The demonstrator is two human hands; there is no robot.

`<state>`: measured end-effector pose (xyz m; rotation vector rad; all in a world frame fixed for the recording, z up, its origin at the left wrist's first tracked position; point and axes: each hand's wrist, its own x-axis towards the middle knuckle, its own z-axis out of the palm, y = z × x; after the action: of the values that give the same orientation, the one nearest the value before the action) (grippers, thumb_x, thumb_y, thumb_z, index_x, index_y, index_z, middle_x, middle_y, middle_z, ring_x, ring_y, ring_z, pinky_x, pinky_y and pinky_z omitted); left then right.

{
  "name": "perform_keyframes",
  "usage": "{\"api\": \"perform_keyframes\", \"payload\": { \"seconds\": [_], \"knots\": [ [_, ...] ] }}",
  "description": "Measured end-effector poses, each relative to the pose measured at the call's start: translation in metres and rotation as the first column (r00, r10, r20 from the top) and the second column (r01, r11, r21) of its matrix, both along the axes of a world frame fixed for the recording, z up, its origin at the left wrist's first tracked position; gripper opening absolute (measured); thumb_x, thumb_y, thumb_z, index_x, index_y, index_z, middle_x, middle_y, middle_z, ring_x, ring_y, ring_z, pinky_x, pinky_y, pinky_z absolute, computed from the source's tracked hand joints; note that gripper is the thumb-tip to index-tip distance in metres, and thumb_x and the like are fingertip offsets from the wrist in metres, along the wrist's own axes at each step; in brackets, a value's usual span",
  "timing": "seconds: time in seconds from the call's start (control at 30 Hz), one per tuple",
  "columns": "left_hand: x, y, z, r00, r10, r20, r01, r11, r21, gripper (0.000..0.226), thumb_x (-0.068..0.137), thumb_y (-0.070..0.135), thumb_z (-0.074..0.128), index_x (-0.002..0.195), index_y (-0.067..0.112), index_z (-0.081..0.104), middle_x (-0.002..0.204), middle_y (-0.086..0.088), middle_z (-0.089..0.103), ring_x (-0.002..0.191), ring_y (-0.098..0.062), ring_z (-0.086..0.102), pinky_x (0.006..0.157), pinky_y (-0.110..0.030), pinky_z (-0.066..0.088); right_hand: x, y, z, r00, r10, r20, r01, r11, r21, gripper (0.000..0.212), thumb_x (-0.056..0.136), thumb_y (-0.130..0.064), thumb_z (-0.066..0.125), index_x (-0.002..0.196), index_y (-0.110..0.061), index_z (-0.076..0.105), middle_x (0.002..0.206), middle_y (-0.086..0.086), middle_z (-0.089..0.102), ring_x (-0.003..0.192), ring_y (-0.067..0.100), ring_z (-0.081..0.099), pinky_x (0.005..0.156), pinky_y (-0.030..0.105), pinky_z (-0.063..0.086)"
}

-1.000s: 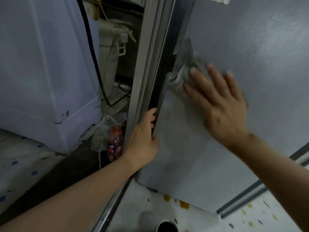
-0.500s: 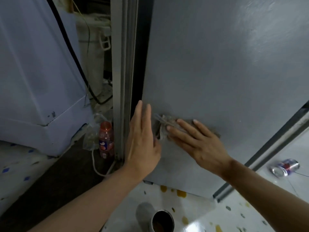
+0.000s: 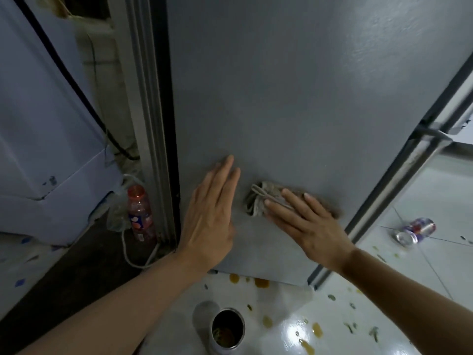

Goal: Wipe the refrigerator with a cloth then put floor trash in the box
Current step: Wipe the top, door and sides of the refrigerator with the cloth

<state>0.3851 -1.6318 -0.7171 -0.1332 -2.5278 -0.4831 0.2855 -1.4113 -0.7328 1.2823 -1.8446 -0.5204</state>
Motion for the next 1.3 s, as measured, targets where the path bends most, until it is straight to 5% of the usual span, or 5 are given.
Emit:
{"api": "perform_keyframes", "payload": {
  "seconds": [0.2,0.4,0.6,0.83,1.3],
  "knots": [
    [0.001,0.012,0.008,0.999,-0.053,0.006,0.053,0.997,-0.062,0.093,0.067,-0.002,0.062,0.147,0.019,0.019,0.155,0.009,0.005,0.142,-0.013,0.010,0.114,-0.050,0.019,-0.009,0.025,0.077,0.999,0.038,0.007,-0.036,0.973,-0.228,0.048,0.101,-0.004,0.015,0.142,-0.018,0.034,0.149,0.003,0.030,0.138,0.031,0.027,0.115,0.044,0.015],
    [-0.013,0.046,0.017,0.999,-0.028,-0.042,0.032,0.995,0.095,0.091,0.069,0.000,0.063,0.147,0.014,0.019,0.155,0.004,0.017,0.139,-0.020,0.019,0.113,-0.045,0.026,-0.018,0.038,0.086,0.995,0.092,0.028,-0.067,0.873,-0.484,0.061,0.087,0.010,0.048,0.141,-0.014,0.037,0.148,0.008,0.029,0.141,0.035,0.020,0.115,0.052,0.018],
    [-0.012,0.057,0.001,0.997,-0.064,0.032,0.066,0.997,-0.043,0.089,0.071,-0.002,0.061,0.147,0.013,0.017,0.153,0.010,-0.003,0.141,-0.012,0.006,0.114,-0.040,0.022,-0.003,0.064,-0.016,0.987,-0.059,0.147,0.076,0.991,-0.107,0.078,0.083,-0.008,0.033,0.151,-0.019,-0.004,0.159,-0.003,-0.010,0.145,0.025,-0.015,0.118,0.040,-0.006],
    [-0.014,0.072,0.008,0.994,-0.099,0.036,0.103,0.987,-0.125,0.090,0.068,0.002,0.065,0.146,0.016,0.021,0.151,0.011,0.006,0.138,-0.014,0.014,0.111,-0.045,0.024,-0.005,0.081,0.052,0.995,0.069,0.071,-0.032,0.904,-0.425,0.039,0.097,-0.004,0.048,0.136,-0.007,0.046,0.143,0.008,0.035,0.126,0.038,0.043,0.108,0.044,0.036],
    [-0.030,0.097,-0.008,0.995,-0.099,-0.026,0.093,0.977,-0.193,0.086,0.061,0.005,0.064,0.139,0.014,0.031,0.155,0.000,0.018,0.138,-0.025,0.020,0.109,-0.057,0.025,-0.009,0.084,0.004,0.997,-0.064,0.037,0.068,0.614,-0.786,0.038,0.079,0.011,0.066,0.116,0.003,0.063,0.128,0.012,0.040,0.097,0.033,0.039,0.089,0.031,0.035]
  ]
}}
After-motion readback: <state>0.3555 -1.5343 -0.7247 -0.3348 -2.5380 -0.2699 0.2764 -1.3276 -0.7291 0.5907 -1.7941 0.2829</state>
